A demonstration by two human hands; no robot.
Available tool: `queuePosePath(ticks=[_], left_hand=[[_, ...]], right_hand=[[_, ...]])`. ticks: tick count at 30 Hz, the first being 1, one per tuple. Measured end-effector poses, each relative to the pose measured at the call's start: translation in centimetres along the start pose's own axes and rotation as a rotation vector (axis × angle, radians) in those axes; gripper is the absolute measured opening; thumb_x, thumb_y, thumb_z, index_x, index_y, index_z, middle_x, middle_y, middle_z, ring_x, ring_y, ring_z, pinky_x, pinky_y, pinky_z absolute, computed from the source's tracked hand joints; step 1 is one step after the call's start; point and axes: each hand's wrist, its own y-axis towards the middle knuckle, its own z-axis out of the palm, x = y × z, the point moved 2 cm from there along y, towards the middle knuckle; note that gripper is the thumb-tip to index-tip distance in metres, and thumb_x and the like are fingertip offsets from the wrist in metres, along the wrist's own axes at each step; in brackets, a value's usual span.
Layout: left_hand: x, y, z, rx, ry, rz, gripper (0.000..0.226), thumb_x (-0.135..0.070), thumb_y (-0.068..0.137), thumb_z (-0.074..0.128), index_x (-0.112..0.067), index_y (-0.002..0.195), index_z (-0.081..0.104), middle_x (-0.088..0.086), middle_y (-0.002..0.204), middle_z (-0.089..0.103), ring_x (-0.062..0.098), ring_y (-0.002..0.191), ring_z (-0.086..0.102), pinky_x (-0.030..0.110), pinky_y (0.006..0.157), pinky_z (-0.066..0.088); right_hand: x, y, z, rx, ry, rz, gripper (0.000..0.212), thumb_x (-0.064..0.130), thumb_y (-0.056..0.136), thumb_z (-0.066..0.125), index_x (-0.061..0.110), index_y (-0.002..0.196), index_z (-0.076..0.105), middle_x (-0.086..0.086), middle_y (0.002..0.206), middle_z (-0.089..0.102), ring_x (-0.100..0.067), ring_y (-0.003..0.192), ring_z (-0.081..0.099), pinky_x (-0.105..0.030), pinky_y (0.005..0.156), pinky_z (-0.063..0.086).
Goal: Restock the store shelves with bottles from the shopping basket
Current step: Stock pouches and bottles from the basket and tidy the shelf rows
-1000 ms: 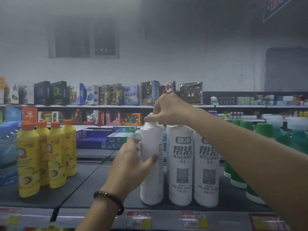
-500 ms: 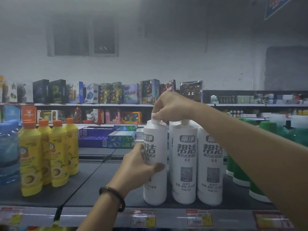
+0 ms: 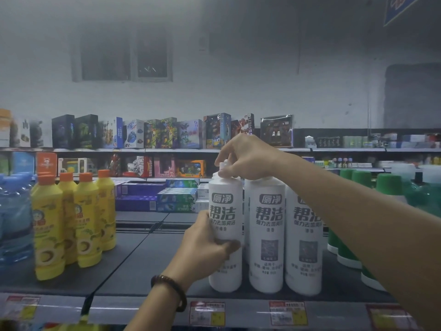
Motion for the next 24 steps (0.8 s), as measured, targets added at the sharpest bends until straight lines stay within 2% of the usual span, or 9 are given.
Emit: queuePosePath(ticks=[2, 5, 8, 12, 19, 24], left_hand=[[0.1, 0.0, -0.1, -0.029, -0.013, -0.002, 0.053, -0.029, 0.076, 0.093, -0.027, 0.113, 0.055, -0.011, 0.108, 0.077, -0.005, 0.086, 0.075, 0.024, 0.072, 0.066], [0.1, 0.0, 0.2, -0.059, -0.009, 0.001, 0.055, -0.032, 0.074, 0.094, -0.027, 0.11, 0.053, -0.011, 0.107, 0.076, -0.005, 0.082, 0.075, 0.024, 0.069, 0.065], [-0.1, -0.2, 0.3, -0.068, 0.005, 0.013, 0.055, -0.035, 0.074, 0.093, -0.028, 0.109, 0.052, -0.01, 0.107, 0.076, -0.004, 0.079, 0.076, 0.031, 0.073, 0.068], [-0.1, -0.3, 0.3, -0.076, 0.025, 0.022, 0.056, -0.041, 0.072, 0.092, -0.03, 0.108, 0.051, -0.011, 0.106, 0.077, -0.003, 0.078, 0.076, 0.04, 0.077, 0.068], [-0.2, -0.3, 0.4, -0.098, 0.03, 0.028, 0.053, -0.039, 0.073, 0.092, -0.029, 0.107, 0.052, -0.012, 0.104, 0.077, -0.004, 0.075, 0.076, 0.038, 0.076, 0.068], [-0.2, -0.3, 0.6, -0.098, 0.011, 0.034, 0.053, -0.038, 0.073, 0.092, -0.029, 0.108, 0.053, -0.01, 0.103, 0.078, 0.0, 0.076, 0.077, 0.039, 0.075, 0.068]], right_hand=[[0.0, 0.0, 0.0, 0.001, 0.001, -0.007, 0.025, 0.033, 0.092, 0.085, 0.026, 0.116, 0.082, 0.012, 0.095, 0.066, -0.008, 0.091, 0.064, -0.025, 0.073, 0.046], [0.2, 0.0, -0.1, 0.014, -0.027, -0.017, 0.027, 0.032, 0.093, 0.084, 0.025, 0.119, 0.081, 0.013, 0.097, 0.064, -0.006, 0.092, 0.062, -0.025, 0.074, 0.045], [0.5, -0.1, -0.1, 0.025, -0.053, -0.017, 0.03, 0.032, 0.094, 0.083, 0.023, 0.123, 0.08, 0.015, 0.097, 0.061, -0.012, 0.097, 0.063, -0.03, 0.083, 0.046], [0.8, -0.3, -0.3, 0.032, -0.066, -0.023, 0.033, 0.03, 0.095, 0.081, 0.02, 0.126, 0.078, 0.015, 0.095, 0.055, -0.016, 0.101, 0.061, -0.031, 0.085, 0.045], [1.0, -0.7, -0.4, 0.026, -0.077, -0.007, 0.03, 0.03, 0.096, 0.08, 0.023, 0.125, 0.078, 0.013, 0.101, 0.054, -0.018, 0.106, 0.057, -0.033, 0.09, 0.045], [1.4, -1.0, -0.4, 0.033, -0.095, -0.003, 0.029, 0.03, 0.097, 0.079, 0.024, 0.125, 0.078, 0.005, 0.115, 0.055, -0.02, 0.113, 0.059, -0.037, 0.098, 0.05]])
